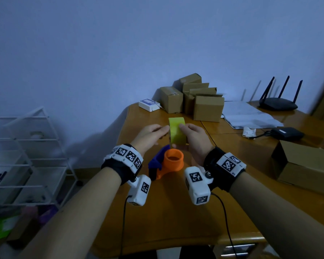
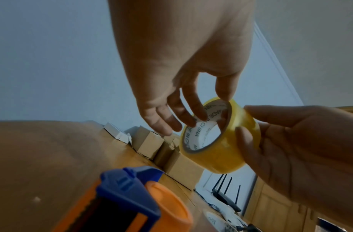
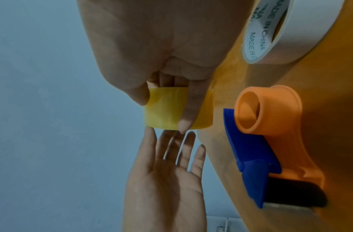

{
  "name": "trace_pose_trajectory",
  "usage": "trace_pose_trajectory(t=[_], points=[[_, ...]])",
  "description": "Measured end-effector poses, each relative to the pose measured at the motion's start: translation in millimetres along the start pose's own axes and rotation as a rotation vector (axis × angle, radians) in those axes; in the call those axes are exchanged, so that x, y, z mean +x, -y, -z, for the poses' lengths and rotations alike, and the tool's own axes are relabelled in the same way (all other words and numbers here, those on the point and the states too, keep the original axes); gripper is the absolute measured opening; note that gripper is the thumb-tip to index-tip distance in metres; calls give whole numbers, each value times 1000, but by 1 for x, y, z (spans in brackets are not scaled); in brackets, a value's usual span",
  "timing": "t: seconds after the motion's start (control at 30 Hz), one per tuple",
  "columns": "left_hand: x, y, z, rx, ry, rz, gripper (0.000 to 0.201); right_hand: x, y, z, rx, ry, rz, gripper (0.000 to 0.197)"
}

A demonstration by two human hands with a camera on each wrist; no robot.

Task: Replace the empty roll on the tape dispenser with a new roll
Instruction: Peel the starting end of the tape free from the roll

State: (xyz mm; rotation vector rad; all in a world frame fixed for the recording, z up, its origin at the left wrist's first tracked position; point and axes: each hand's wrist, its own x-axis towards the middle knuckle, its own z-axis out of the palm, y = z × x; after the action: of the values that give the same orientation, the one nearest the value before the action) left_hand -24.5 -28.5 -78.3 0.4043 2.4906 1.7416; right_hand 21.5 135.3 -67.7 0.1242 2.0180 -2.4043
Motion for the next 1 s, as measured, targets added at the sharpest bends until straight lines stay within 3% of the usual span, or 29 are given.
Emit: trace_pose_trajectory(t=[0.23,0.43,0.6,0.63,0.73,0.83,1.0], points=[[-6,-9,-15,-337,116,76,42,0,-6,-1,48,-44,10,17],[-5,-11,-27,-482,64,90,38,1,-13,-12,110,-90,25,21],[21,15,-35,-630,-8,103,91,5,-16,-17,95,-148,60,22],[14,8,-36,-645,-4,102,86,5,-15,-18,92,-150,62,19],[-3,-8,-38,-667,16,59,28,5,-17,-18,95,-157,63,15],[-3,-6,-41,-700,48,1,26,4,-19,-18,94,-141,73,10],[-6,-7,-42,-698,47,32,34,1,-20,-15,82,-124,78,12]])
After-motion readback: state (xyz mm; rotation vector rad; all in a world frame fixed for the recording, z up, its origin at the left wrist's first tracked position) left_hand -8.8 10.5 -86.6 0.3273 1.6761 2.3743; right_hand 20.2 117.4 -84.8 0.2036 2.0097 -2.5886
